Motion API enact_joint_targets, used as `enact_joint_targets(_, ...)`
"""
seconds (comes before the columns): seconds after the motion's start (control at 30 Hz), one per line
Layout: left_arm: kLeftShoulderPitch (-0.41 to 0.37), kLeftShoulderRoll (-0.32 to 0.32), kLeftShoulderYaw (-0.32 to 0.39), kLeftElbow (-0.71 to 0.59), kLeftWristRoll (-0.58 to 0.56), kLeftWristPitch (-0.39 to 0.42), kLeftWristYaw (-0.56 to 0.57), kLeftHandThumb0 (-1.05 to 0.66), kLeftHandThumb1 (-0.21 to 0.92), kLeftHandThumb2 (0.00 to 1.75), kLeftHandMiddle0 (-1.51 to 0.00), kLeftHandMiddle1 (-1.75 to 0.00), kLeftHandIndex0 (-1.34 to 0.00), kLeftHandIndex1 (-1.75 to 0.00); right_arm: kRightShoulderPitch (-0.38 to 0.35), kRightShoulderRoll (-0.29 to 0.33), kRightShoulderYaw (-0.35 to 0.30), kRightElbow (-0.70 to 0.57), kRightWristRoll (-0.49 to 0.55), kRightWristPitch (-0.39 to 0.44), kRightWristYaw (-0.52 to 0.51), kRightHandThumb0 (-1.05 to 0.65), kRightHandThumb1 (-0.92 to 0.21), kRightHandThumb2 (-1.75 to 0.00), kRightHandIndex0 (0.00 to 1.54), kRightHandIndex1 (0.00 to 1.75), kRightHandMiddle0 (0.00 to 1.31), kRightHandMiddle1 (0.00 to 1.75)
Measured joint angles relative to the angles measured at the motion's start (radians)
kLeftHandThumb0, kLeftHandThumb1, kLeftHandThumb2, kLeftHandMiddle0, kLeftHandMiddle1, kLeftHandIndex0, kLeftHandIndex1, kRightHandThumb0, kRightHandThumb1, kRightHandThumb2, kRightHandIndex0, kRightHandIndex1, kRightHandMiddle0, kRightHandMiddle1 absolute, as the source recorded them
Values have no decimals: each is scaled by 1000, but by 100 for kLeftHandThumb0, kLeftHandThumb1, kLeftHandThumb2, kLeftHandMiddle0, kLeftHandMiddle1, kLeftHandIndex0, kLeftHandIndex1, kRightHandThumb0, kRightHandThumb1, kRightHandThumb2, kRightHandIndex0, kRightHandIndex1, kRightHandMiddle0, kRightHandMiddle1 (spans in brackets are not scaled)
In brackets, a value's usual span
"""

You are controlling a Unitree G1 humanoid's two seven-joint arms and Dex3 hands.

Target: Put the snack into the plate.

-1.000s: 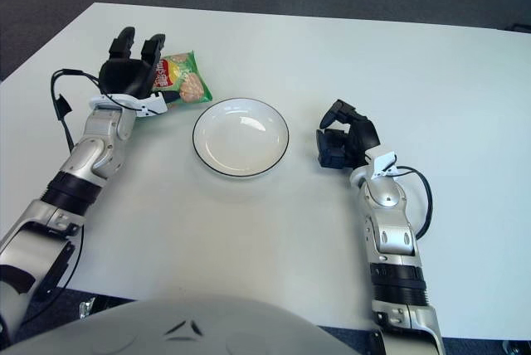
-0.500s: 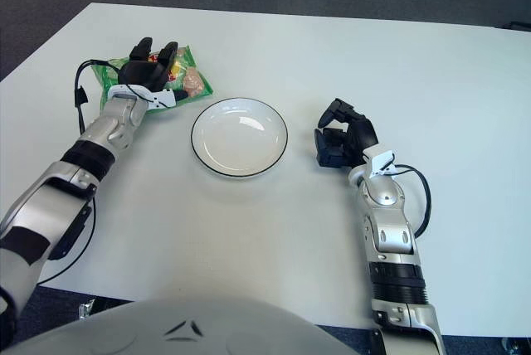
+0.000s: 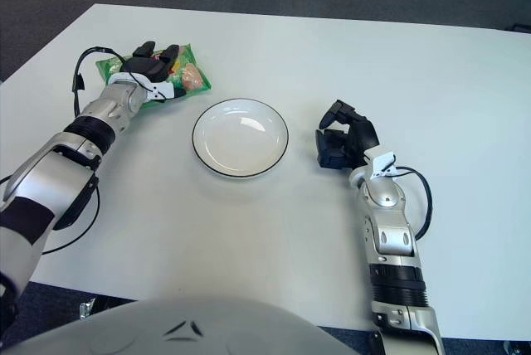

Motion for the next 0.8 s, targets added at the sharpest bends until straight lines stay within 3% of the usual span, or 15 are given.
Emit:
enact_joint_targets(0.07,-4,-1,-3,10,-12,-2,1,-105,92,67,-1,-70,0,-34,0,0,0,-2,0,3,0,-47,-34,-129,125,175,60,175)
enact_joint_targets(0.17,-4,-1,-7,15,-26,-7,8,-105,92,68,0,-100,0,-52,2,0,0,-4,0,5,1,-47,-34,-128,125,175,59,175)
enact_joint_targets(0.33,4,-2,-6,20,-47,-8,54,-103,92,67,0,-129,0,-77,4,0,-1,-6,0,5,3,-47,-34,-128,125,175,59,175)
enact_joint_targets(0.5,16,-7,3,22,-76,-8,109,-89,89,56,-19,-161,0,-125,7,-1,-2,-9,0,5,3,-47,-34,-128,125,175,59,175)
enact_joint_targets(0.53,17,-7,4,22,-79,-8,118,-86,87,57,-22,-164,0,-130,7,-1,-2,-9,0,5,3,-47,-34,-128,126,175,59,175)
enact_joint_targets(0.6,21,-9,6,22,-88,-10,141,-68,67,79,-40,-170,0,-153,7,-1,-2,-10,0,6,3,-47,-34,-128,126,175,59,175)
enact_joint_targets(0.7,27,-9,10,22,-103,-17,175,-23,53,103,-40,-173,-25,-167,7,-1,-2,-11,0,8,4,-47,-34,-128,126,175,59,175)
enact_joint_targets(0.73,28,-9,10,22,-106,-19,183,-18,51,106,-40,-173,-28,-169,7,-1,-2,-11,0,9,4,-47,-34,-128,126,175,59,175)
enact_joint_targets(0.77,29,-9,11,23,-108,-21,191,-12,41,113,-56,-157,-36,-171,7,-1,-2,-11,0,10,4,-47,-34,-128,126,175,59,175)
enact_joint_targets(0.8,29,-9,11,25,-110,-24,199,-9,38,116,-62,-151,-39,-172,7,-1,-2,-11,0,10,4,-47,-34,-128,126,175,59,175)
